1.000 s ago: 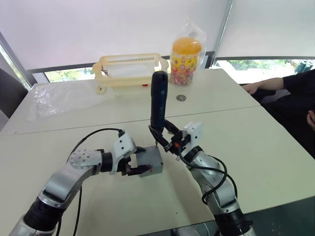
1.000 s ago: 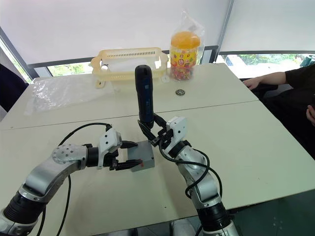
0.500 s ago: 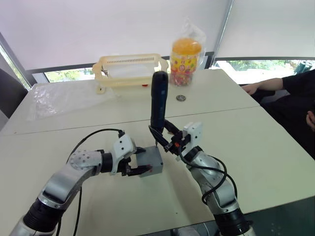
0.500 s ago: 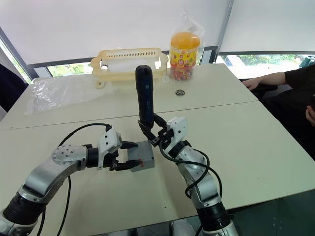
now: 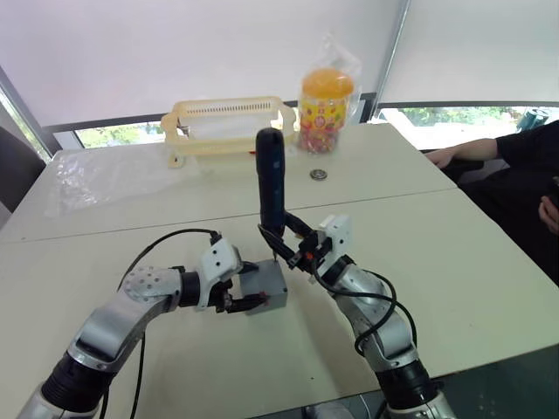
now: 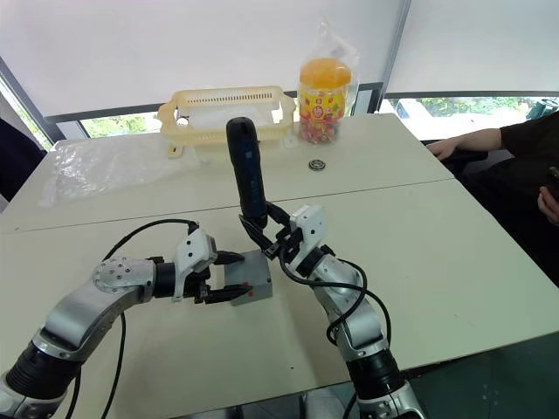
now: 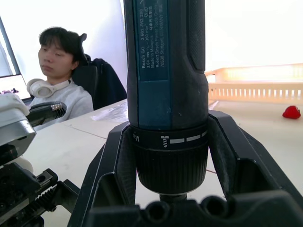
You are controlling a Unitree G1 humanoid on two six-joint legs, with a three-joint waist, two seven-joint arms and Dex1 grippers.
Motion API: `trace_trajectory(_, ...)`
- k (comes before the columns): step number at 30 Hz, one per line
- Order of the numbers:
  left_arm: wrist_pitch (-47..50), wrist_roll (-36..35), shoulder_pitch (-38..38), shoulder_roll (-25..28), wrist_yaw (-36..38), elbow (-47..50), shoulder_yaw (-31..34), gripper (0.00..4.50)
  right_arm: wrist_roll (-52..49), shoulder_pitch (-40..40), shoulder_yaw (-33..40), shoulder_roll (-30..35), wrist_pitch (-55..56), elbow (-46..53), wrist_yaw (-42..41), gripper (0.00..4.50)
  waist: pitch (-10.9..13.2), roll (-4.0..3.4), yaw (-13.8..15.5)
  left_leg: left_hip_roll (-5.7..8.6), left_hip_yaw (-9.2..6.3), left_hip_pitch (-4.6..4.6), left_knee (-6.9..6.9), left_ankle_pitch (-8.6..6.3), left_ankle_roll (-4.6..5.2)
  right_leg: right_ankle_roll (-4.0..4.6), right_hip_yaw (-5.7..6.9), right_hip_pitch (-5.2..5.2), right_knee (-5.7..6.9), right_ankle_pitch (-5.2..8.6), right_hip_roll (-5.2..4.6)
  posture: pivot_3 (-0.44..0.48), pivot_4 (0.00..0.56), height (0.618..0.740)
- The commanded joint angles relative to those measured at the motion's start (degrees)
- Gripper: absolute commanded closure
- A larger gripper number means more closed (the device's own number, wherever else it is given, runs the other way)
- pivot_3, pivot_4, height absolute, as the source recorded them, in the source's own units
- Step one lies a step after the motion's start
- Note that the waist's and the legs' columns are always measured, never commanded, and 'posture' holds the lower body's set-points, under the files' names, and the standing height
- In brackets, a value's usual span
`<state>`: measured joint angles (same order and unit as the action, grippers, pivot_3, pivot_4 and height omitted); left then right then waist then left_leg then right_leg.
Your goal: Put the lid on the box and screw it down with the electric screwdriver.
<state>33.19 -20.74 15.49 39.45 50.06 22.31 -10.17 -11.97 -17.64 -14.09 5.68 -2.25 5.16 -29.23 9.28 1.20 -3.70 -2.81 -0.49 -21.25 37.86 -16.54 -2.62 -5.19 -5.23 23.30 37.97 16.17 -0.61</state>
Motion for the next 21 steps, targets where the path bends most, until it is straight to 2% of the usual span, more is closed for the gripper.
trace_trajectory(1,0.6,0.5,-0.3,0.3,-0.1,0.5,-0.1,1.09,3.8,2.7,-2.9,1.3,-1.4,-9.1,-1.1,2.75,-0.1,0.01,-0.1,0.00,0.00,0.01,0.00,0.00,0.00,0.00,0.00,-0.03,-0.01,0.00,0.00,0.000,0.150,0.740)
trace_trajectory(21,1.4,0.7,-0.3,0.5,0.8,0.1,-0.6,1.09,3.4,5.0,-1.9,1.5,-0.8,-7.9,-0.7,2.75,-0.7,0.22,-0.2,-0.01,0.00,0.19,-0.18,-0.01,0.00,0.22,-0.01,-0.19,-0.18,0.16,-0.04,0.000,0.150,0.740)
